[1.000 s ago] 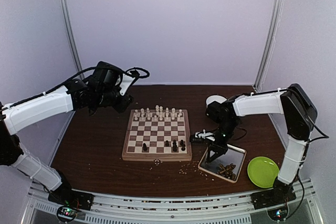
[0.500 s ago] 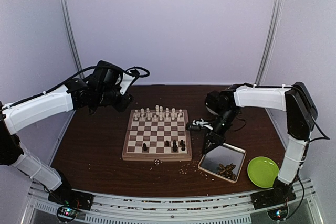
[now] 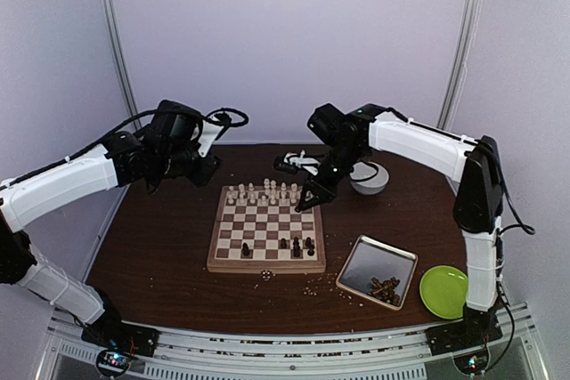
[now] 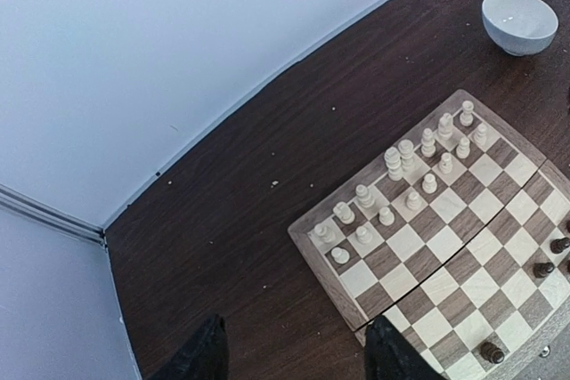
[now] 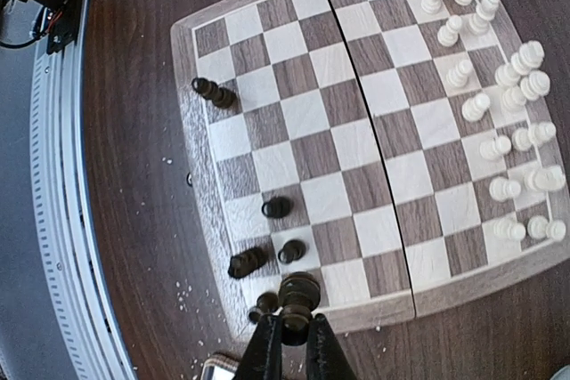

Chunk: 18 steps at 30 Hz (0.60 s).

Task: Set up the chess pieces on the board
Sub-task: Place the pawn at d7.

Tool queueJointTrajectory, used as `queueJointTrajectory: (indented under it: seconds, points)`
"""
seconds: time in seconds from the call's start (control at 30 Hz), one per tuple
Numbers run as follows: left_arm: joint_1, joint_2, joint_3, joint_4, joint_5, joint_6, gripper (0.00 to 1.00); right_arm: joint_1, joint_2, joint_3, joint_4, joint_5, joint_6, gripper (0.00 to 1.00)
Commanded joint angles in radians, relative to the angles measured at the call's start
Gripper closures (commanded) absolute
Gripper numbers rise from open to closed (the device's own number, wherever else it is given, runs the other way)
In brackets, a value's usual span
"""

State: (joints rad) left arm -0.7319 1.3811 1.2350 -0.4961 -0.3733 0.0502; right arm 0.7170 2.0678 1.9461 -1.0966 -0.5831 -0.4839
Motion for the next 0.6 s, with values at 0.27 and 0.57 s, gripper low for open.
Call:
queueJointTrajectory:
  seconds: [0.27, 0.57]
  points:
    - [0.006, -0.075, 0.009, 0.018, -0.103, -0.037, 0.45, 0.15, 0.265, 0.359, -0.078, 0.238, 0.041, 0.99]
    - [0.006, -0.089, 0.008, 0.018, -0.104, -0.031, 0.45, 0.193, 0.299, 0.341, -0.072, 0.278, 0.032, 0.99]
